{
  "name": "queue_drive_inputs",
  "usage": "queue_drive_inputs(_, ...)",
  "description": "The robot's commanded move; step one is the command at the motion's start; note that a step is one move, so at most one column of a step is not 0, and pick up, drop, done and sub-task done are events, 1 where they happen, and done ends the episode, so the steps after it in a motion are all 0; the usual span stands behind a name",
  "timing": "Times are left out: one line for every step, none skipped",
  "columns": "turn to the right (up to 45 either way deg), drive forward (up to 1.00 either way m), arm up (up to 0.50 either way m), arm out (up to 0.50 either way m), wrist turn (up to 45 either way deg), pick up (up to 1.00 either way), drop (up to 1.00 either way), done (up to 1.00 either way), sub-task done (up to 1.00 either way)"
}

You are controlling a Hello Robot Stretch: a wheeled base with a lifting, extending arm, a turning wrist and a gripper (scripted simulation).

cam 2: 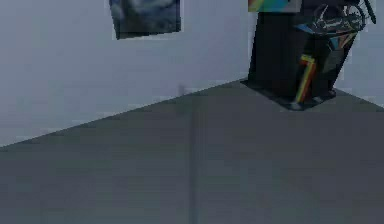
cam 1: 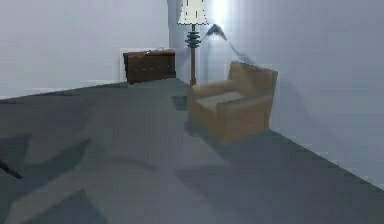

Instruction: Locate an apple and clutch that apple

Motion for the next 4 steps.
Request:
queue_drive_inputs(-45.0,0.00,0.00,0.00,0.0,0.00,0.00,0.00,0.00)
queue_drive_inputs(-45.0,0.00,0.00,0.00,0.0,0.00,0.00,0.00,0.00)
queue_drive_inputs(-45.0,0.00,0.00,0.00,0.0,0.00,0.00,0.00,0.00)
queue_drive_inputs(-12.0,0.00,0.00,0.00,0.0,0.00,0.00,0.00,0.00)
